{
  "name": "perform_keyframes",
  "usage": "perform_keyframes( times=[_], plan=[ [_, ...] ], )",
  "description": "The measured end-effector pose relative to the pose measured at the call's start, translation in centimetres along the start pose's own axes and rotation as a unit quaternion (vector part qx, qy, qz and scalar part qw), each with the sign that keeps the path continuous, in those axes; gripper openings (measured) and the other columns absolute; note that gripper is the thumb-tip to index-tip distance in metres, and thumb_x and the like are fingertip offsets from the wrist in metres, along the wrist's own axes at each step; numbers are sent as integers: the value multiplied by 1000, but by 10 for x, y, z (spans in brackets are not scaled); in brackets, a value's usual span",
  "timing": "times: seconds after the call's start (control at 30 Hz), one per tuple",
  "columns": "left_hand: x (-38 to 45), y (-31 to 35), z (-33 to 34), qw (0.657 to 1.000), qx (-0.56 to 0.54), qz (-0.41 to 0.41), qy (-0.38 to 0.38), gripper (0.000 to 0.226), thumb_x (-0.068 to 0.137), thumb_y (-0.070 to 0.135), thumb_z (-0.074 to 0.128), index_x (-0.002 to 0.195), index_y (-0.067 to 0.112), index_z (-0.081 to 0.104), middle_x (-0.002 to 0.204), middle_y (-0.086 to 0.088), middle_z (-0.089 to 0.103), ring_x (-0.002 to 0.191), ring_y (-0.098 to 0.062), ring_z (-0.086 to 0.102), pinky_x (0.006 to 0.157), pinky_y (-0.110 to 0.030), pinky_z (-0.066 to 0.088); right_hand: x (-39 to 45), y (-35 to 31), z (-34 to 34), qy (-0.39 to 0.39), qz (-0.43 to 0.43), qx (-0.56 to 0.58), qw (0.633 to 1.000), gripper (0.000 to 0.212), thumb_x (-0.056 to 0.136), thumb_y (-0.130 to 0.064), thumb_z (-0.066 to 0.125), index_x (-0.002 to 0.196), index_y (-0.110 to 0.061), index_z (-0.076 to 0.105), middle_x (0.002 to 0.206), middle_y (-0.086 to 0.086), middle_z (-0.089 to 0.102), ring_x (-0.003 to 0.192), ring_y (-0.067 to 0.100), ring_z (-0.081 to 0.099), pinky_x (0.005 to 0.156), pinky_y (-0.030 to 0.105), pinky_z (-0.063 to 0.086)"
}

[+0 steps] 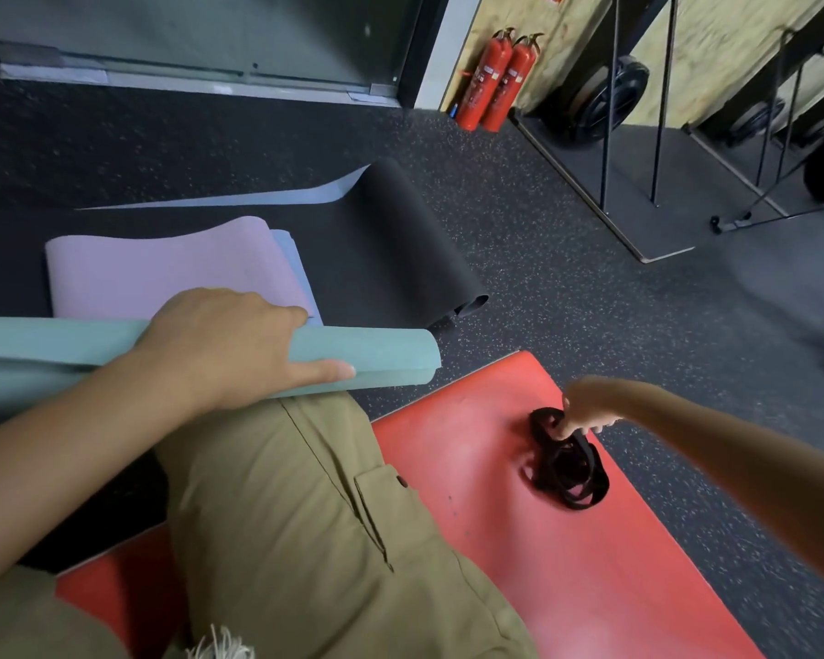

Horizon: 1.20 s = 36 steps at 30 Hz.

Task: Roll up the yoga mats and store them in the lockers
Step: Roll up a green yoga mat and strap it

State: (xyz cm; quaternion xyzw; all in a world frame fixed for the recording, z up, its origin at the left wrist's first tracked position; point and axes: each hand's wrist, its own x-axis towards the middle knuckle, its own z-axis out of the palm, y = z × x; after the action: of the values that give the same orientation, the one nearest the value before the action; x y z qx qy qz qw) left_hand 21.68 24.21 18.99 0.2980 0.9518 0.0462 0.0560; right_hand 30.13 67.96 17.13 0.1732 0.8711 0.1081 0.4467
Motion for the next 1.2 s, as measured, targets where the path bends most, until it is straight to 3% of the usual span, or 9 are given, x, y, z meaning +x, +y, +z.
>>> perform_keyframes(
  times=[0.2,0.33,0.47,0.6,0.7,0.87,0.97,1.03,1.2],
  plan=[
    [5,8,-2,1000,8,4,5,93,58,103,-4,96,35,46,88,11,61,91,-22,62,83,-42,52,-14,1,-13,18,-43,61,997,35,89,-42,76,103,-10,74,68,-12,70,72,7,73,79,29,61],
    [7,19,-10,1000,22,10,10,101,59,101,-4,106,36,57,81,10,60,85,-19,62,79,-39,51,-22,9,-24,58,-68,101,991,33,88,-46,76,93,-14,77,73,-8,76,70,3,73,69,23,56],
    [10,31,-21,999,52,16,2,90,69,98,8,111,35,57,86,9,61,87,-19,61,69,-37,43,-31,15,-36,81,-87,105,987,29,92,-47,71,93,-18,78,81,-8,78,71,-1,72,87,31,56],
    [11,43,-35,998,67,19,-10,78,75,95,17,100,31,52,72,10,46,79,-21,52,63,-37,31,-44,10,-45,130,-113,200,964,31,92,-47,71,91,-16,75,84,-4,77,78,9,74,81,32,60],
    [13,45,-38,997,68,14,-16,83,74,95,16,110,31,54,71,9,42,80,-21,50,66,-37,33,-48,2,-47,140,-164,364,906,27,88,-39,76,97,-13,74,93,-1,77,87,11,74,80,22,57],
    [16,43,-38,998,44,-13,-35,81,73,96,16,105,31,53,73,9,45,78,-21,50,68,-37,36,-40,-15,-45,167,-214,589,761,69,66,-46,92,103,7,67,93,18,71,88,24,64,96,38,47],
    [15,34,-36,998,23,-29,-47,87,70,98,13,113,35,56,75,9,46,83,-20,52,71,-36,39,-38,-28,-45,134,-242,653,705,44,75,-34,90,95,-4,66,85,11,67,82,23,59,85,34,45],
    [15,25,-33,998,-12,-31,-47,90,66,100,7,105,35,56,78,10,51,85,-19,55,76,-36,44,-39,-40,-46,100,-264,695,661,23,88,-26,74,93,-8,60,80,6,64,74,16,58,76,28,43],
    [19,10,-25,996,-76,-31,-35,92,57,104,-2,85,33,50,77,11,58,85,-17,56,85,-42,50,-41,-67,-52,-27,-280,774,568,28,100,-36,49,110,-13,63,91,7,71,78,20,62,82,33,47]
  ],
)
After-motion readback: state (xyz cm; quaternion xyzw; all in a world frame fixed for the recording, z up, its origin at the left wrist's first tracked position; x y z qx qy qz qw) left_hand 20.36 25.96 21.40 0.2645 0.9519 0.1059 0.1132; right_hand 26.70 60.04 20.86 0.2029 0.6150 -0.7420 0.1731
